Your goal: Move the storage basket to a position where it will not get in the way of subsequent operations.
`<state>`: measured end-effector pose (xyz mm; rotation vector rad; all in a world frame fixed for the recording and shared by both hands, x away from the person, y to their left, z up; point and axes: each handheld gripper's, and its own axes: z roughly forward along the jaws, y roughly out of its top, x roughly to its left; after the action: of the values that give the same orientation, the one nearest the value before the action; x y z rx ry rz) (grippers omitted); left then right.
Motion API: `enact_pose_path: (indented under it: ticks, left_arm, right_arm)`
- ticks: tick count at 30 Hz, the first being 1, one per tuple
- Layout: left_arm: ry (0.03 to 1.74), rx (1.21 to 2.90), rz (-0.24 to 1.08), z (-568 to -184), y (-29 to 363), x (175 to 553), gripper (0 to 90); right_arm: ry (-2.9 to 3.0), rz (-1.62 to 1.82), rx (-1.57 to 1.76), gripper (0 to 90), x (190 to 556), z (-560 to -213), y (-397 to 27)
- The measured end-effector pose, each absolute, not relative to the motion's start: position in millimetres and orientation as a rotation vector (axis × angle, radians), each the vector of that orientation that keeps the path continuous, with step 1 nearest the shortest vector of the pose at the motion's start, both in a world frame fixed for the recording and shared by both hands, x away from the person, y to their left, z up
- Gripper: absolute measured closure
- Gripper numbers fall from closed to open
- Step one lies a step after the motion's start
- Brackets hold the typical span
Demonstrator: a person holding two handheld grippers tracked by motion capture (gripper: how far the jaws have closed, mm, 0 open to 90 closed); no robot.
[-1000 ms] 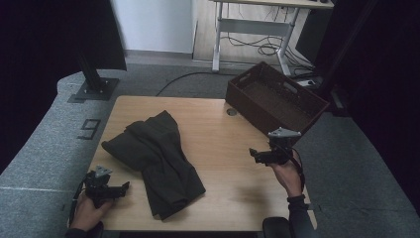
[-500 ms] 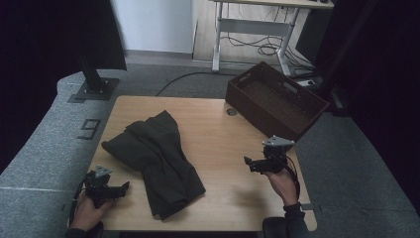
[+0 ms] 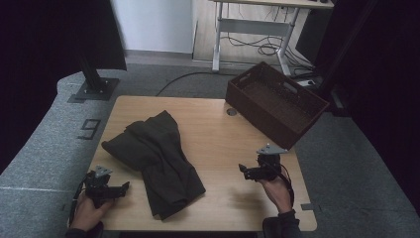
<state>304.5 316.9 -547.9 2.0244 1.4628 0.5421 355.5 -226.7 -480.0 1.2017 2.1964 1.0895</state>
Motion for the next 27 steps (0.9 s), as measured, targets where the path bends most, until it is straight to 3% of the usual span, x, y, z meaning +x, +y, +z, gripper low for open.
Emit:
enact_pose_path:
  ticks: [27]
  left_arm:
    - [1.463, 2.024, 0.543, -548, 317, 304, 0.0]
  right_arm:
    - [2.308, 1.037, 1.240, 0.0, 348, -537, -211]
